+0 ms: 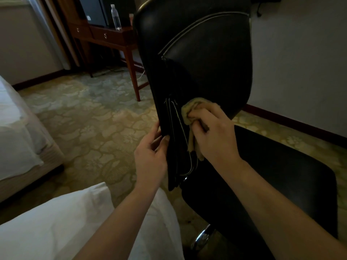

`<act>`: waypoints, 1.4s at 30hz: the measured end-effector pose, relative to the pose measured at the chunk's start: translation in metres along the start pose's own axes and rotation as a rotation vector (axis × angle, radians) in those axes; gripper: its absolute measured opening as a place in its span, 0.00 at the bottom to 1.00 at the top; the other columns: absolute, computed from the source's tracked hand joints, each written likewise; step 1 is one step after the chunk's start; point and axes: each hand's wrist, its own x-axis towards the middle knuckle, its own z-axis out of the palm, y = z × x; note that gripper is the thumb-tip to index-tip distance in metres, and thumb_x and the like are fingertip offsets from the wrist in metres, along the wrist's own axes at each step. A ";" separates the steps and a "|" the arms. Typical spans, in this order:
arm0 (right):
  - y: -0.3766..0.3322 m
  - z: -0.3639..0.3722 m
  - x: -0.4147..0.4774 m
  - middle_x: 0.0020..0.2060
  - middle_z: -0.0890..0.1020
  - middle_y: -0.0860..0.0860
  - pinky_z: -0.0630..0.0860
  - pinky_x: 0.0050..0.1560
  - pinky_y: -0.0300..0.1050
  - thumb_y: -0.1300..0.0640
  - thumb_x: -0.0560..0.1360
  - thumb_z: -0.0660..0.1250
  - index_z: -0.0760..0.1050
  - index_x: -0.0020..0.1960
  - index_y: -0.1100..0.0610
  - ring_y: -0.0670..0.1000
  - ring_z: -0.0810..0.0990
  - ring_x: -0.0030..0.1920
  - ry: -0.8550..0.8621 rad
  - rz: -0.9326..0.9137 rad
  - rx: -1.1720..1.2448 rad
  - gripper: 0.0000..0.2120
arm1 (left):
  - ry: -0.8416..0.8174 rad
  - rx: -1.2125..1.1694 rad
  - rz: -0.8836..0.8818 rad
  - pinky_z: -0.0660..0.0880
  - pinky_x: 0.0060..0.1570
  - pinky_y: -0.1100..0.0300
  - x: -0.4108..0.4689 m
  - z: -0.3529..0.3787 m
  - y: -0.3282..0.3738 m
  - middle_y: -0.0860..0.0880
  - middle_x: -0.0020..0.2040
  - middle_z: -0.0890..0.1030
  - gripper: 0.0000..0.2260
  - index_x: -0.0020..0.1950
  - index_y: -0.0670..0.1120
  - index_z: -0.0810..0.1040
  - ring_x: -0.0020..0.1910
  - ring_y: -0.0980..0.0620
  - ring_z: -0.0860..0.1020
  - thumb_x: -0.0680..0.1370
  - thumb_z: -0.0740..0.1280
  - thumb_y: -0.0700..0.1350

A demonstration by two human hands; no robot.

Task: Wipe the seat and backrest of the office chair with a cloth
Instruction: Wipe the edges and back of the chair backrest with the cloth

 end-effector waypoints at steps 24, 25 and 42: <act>0.017 0.004 -0.043 0.52 0.78 0.54 0.79 0.52 0.48 0.62 0.77 0.65 0.82 0.49 0.63 0.51 0.80 0.53 -0.010 0.069 0.061 0.08 | 0.043 0.073 0.009 0.76 0.55 0.71 -0.006 0.005 -0.003 0.55 0.62 0.82 0.22 0.65 0.68 0.71 0.59 0.64 0.80 0.83 0.66 0.39; 0.017 0.003 -0.043 0.51 0.79 0.54 0.79 0.52 0.48 0.64 0.76 0.67 0.82 0.49 0.63 0.51 0.80 0.52 -0.013 0.078 0.048 0.06 | 0.036 0.079 0.012 0.76 0.55 0.70 -0.006 0.005 -0.004 0.55 0.61 0.82 0.22 0.65 0.68 0.71 0.59 0.64 0.81 0.83 0.66 0.40; 0.006 0.004 -0.041 0.50 0.79 0.54 0.81 0.48 0.49 0.70 0.74 0.70 0.82 0.47 0.62 0.50 0.80 0.50 0.029 0.115 0.049 0.05 | 0.043 0.095 0.056 0.79 0.60 0.61 -0.011 0.002 -0.018 0.53 0.63 0.81 0.20 0.73 0.57 0.73 0.60 0.61 0.81 0.83 0.66 0.40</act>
